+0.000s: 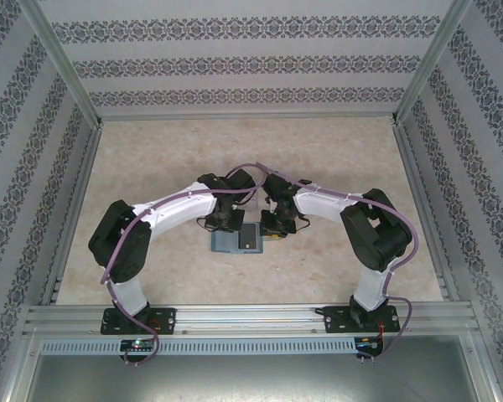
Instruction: Take the credit cards out of the card holder
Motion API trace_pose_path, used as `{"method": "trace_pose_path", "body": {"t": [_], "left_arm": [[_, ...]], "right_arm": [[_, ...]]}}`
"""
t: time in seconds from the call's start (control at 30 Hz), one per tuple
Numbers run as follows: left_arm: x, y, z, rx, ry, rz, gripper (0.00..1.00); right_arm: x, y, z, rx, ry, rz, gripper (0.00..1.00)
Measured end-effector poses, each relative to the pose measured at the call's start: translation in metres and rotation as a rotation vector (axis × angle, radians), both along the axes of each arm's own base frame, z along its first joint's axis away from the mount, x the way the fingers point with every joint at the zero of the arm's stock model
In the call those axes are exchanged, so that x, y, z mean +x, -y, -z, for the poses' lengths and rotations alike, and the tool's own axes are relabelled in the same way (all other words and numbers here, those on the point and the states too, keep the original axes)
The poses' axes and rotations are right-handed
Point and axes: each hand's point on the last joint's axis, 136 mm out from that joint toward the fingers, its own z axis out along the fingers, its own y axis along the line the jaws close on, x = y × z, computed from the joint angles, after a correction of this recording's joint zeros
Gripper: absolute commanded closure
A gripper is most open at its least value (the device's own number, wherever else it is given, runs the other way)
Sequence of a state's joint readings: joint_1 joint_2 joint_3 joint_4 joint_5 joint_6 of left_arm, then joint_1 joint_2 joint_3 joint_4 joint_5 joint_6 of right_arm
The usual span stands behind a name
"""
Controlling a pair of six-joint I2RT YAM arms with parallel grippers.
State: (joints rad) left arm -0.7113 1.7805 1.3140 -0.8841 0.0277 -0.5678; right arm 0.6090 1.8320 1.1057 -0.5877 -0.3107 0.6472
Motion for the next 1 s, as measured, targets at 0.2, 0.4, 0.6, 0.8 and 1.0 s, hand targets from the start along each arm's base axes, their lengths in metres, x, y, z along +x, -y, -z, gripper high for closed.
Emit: {"method": "trace_pose_path", "body": {"t": [0.2, 0.4, 0.6, 0.8, 1.0], "left_arm": [[-0.011, -0.014, 0.013, 0.035, -0.033, -0.007, 1.0], [-0.015, -0.019, 0.023, 0.061, -0.05, -0.008, 0.96], [-0.011, -0.026, 0.03, 0.111, -0.043, -0.009, 0.86], [-0.002, -0.045, 0.029, 0.165, -0.024, -0.038, 0.8], [-0.001, -0.045, 0.022, 0.151, -0.016, -0.04, 0.83]], "right_arm": [[0.001, 0.001, 0.0, 0.0, -0.002, 0.004, 0.75], [0.001, 0.002, 0.0, -0.001, -0.001, 0.001, 0.75], [0.001, 0.001, 0.0, 0.0, -0.001, 0.001, 0.75], [0.0, 0.002, -0.001, -0.002, -0.002, 0.002, 0.73], [0.001, 0.005, -0.002, -0.007, -0.008, 0.009, 0.73]]}}
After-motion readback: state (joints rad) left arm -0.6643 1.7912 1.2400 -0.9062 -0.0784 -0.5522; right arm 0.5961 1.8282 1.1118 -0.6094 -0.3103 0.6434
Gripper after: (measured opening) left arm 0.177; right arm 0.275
